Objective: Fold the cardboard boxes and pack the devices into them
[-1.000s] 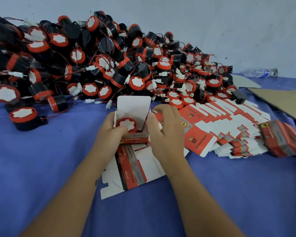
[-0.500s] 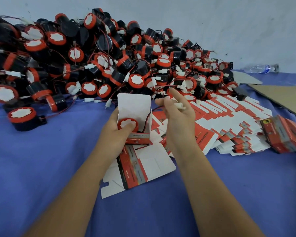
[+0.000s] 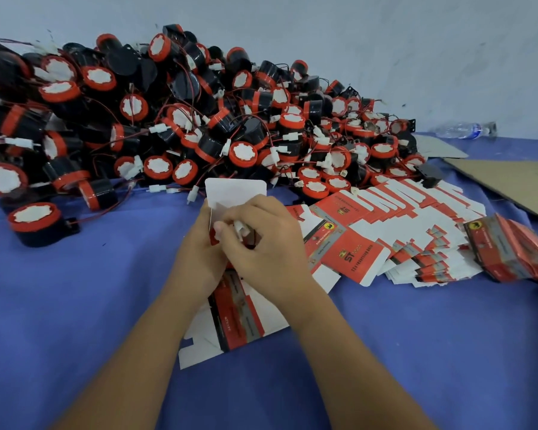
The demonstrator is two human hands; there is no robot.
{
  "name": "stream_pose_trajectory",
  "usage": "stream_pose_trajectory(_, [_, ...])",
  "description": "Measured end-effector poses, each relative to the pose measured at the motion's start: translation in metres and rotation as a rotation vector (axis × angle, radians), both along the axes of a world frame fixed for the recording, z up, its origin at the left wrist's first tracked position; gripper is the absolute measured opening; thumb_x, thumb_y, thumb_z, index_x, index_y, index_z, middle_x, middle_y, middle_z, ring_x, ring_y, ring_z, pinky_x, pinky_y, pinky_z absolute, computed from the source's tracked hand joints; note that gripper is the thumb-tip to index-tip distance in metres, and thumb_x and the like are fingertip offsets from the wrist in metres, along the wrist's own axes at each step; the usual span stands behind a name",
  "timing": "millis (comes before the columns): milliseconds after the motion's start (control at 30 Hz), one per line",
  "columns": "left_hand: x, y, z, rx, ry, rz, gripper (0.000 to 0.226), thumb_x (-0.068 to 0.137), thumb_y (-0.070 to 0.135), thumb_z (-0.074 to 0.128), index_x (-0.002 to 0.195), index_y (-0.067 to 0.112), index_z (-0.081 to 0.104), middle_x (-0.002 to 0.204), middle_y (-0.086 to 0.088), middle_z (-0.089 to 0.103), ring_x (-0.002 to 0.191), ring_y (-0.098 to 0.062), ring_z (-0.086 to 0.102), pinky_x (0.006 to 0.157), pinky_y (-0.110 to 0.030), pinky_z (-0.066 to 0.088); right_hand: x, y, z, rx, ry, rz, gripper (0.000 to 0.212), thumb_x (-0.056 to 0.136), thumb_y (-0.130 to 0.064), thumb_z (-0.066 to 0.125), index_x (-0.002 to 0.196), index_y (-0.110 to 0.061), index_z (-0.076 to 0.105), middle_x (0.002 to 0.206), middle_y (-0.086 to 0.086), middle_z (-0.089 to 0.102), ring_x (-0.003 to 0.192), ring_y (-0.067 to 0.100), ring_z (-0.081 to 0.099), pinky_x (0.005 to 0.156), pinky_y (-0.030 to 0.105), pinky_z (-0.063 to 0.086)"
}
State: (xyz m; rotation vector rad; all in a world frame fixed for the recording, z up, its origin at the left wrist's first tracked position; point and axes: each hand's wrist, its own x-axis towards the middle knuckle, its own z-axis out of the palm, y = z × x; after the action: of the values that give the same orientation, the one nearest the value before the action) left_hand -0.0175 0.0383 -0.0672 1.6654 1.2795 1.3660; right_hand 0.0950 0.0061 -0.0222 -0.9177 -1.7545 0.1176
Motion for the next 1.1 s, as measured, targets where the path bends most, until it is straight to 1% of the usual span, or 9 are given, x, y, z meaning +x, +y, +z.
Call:
stream_pose_trajectory(67, [0.002, 0.003, -0.004, -0.14, -0.103, -0.021, 0.028, 0.094, -0.003, 0.058, 0.112, 0.018, 0.055, 0.082, 0.02, 0.062, 0.074, 0.013, 0.062, 0.075, -0.01, 0.048, 0.0, -0.001, 0.002, -0.065, 0.034, 0.056, 0.009, 0.083, -0.011, 0.068, 0.082, -0.004, 0.074, 0.079, 0.005, 0.064, 0.079, 0.018, 0.058, 0.078, 0.04, 0.047])
stream_pose_trajectory(133, [0.001, -0.001, -0.001, -0.174, -0.14, 0.005, 0.035, 0.094, -0.009, 0.055, 0.115, 0.019, 0.053, 0.084, 0.02, 0.063, 0.073, 0.02, 0.06, 0.065, -0.004, 0.047, -0.001, -0.002, 0.004, -0.105, 0.04, 0.078, 0.015, 0.084, -0.014, 0.063, 0.081, -0.005, 0.075, 0.079, 0.003, 0.068, 0.082, 0.018, 0.06, 0.085, 0.045, 0.045])
stream_pose_trajectory(267, [-0.005, 0.0, 0.001, 0.045, 0.184, 0.07, 0.021, 0.104, 0.005, 0.041, 0.103, 0.018, 0.057, 0.074, 0.023, 0.069, 0.077, 0.008, 0.065, 0.074, -0.013, 0.049, -0.004, 0.003, 0.003, -0.103, 0.02, 0.013, 0.017, 0.083, -0.012, 0.061, 0.081, -0.013, 0.078, 0.079, -0.004, 0.071, 0.092, 0.014, 0.059, 0.095, 0.045, 0.038])
stream_pose_trajectory(367, [-0.005, -0.01, 0.006, -0.03, 0.01, 0.013, 0.03, 0.098, 0.019, 0.055, 0.125, 0.034, 0.058, 0.103, 0.027, 0.069, 0.098, 0.007, 0.064, 0.083, -0.018, 0.051, 0.003, 0.009, -0.003, -0.079, 0.024, -0.127, 0.02, 0.083, -0.004, 0.067, 0.093, -0.018, 0.078, 0.088, -0.004, 0.073, 0.105, 0.008, 0.051, 0.1, 0.031, 0.028])
stream_pose_trajectory(467, [-0.004, -0.012, 0.008, -0.05, -0.028, -0.004, 0.04, 0.099, 0.027, 0.056, 0.135, 0.045, 0.051, 0.114, 0.022, 0.068, 0.106, 0.002, 0.063, 0.089, -0.027, 0.051, 0.011, 0.013, -0.008, -0.06, -0.078, -0.204, 0.028, 0.083, -0.004, 0.07, 0.109, -0.014, 0.072, 0.096, 0.0, 0.073, 0.114, 0.008, 0.047, 0.102, 0.047, 0.033])
stream_pose_trajectory(600, [-0.002, -0.012, 0.01, -0.073, -0.024, 0.029, 0.041, 0.099, 0.027, 0.056, 0.136, 0.042, 0.05, 0.116, 0.021, 0.065, 0.108, -0.001, 0.061, 0.093, -0.03, 0.051, 0.014, 0.014, -0.008, -0.003, -0.321, -0.35, 0.008, 0.081, -0.014, 0.073, 0.088, -0.011, 0.075, 0.096, 0.005, 0.072, 0.115, 0.027, 0.059, 0.105, 0.046, 0.024])
stream_pose_trajectory(800, [0.001, -0.009, 0.009, -0.112, -0.046, 0.108, 0.035, 0.098, 0.026, 0.058, 0.129, 0.039, 0.05, 0.112, 0.019, 0.064, 0.105, -0.006, 0.062, 0.091, -0.035, 0.052, 0.025, 0.009, -0.01, -0.09, -0.38, -0.496, 0.009, 0.078, -0.016, 0.068, 0.073, -0.011, 0.075, 0.131, 0.013, 0.057, 0.126, 0.036, 0.045, 0.103, 0.045, 0.026])
stream_pose_trajectory(967, [0.002, -0.011, 0.012, -0.183, -0.19, 0.129, 0.04, 0.095, 0.059, 0.051, 0.129, 0.037, 0.054, 0.112, 0.017, 0.067, 0.101, -0.003, 0.065, 0.086, -0.031, 0.053, 0.018, 0.008, -0.01, -0.099, -0.291, -0.426, 0.006, 0.074, -0.005, 0.065, 0.068, -0.008, 0.066, 0.095, 0.008, 0.046, 0.091, 0.027, 0.039, 0.076, 0.036, 0.034])
stream_pose_trajectory(1100, [0.004, -0.009, 0.014, -0.178, -0.129, 0.139, 0.038, 0.092, 0.05, 0.062, 0.125, 0.031, 0.059, 0.109, 0.012, 0.069, 0.098, -0.008, 0.067, 0.081, -0.03, 0.054, 0.018, 0.01, -0.012, -0.15, -0.339, -0.305, 0.011, 0.084, -0.007, 0.059, 0.074, -0.006, 0.064, 0.086, 0.003, 0.037, 0.087, 0.021, 0.03, 0.073, 0.033, 0.033])
